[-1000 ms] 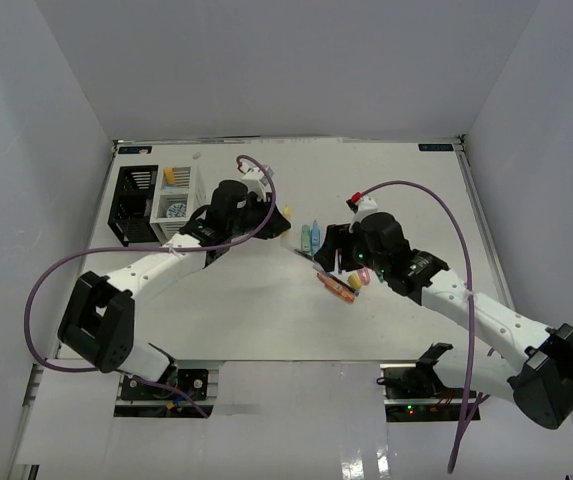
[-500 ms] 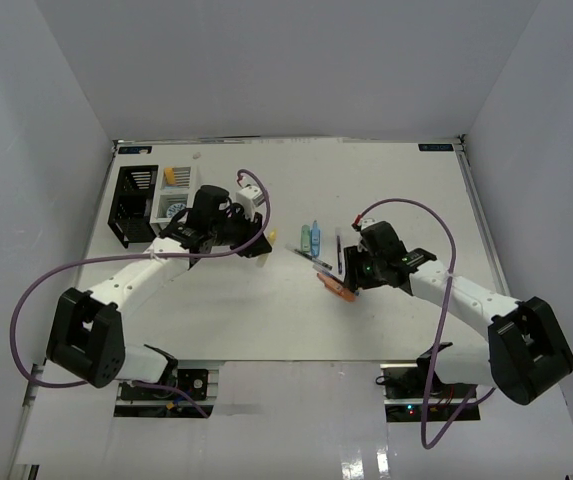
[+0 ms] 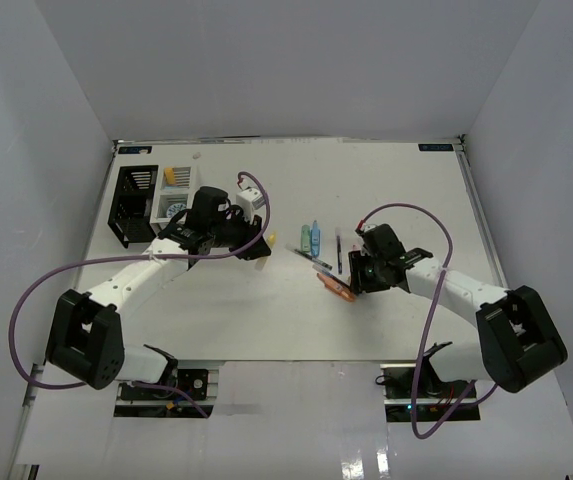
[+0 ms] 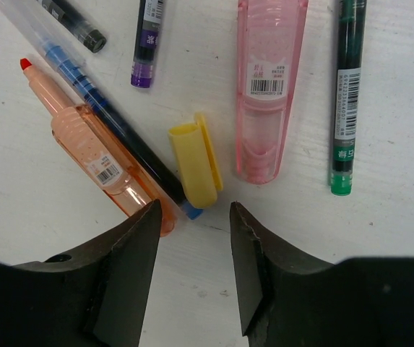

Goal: Sort the stationery into containers
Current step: Close the pen cap on the pen.

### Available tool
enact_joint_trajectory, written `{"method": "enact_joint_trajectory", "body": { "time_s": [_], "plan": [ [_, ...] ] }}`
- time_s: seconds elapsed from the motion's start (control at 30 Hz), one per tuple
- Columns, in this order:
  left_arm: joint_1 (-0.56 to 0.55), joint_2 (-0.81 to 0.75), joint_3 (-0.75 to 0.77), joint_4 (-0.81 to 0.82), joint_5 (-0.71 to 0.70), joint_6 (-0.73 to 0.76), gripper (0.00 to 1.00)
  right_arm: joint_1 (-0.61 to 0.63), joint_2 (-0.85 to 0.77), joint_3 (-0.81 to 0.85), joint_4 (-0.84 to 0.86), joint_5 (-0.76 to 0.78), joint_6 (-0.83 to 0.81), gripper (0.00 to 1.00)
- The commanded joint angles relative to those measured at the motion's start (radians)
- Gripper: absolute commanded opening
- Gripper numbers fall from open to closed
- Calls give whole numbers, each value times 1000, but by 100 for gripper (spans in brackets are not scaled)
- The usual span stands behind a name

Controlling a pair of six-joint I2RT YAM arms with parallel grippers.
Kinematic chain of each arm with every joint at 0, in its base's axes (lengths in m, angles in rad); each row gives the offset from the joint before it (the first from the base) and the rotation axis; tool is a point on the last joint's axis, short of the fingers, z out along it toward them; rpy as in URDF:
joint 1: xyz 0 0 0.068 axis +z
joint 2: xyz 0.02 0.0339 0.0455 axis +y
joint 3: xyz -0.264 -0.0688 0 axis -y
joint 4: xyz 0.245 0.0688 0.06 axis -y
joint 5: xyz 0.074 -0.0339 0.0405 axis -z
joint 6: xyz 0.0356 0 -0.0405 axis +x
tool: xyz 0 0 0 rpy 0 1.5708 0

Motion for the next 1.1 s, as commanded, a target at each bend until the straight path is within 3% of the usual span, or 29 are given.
{"method": "enact_joint_trajectory", "body": {
  "time_s": [0.0,0.63,1.07],
  "plan": [
    [0,-13,4,0,38,12,0,-9,13,3,11,14,-12,49],
    [0,17,24,0,73,13,0,-38,55,41,57,-20,-43,40],
    [0,36,41,-11,96,19,0,-50,92,70,81,-69,-81,39]
  ]
}}
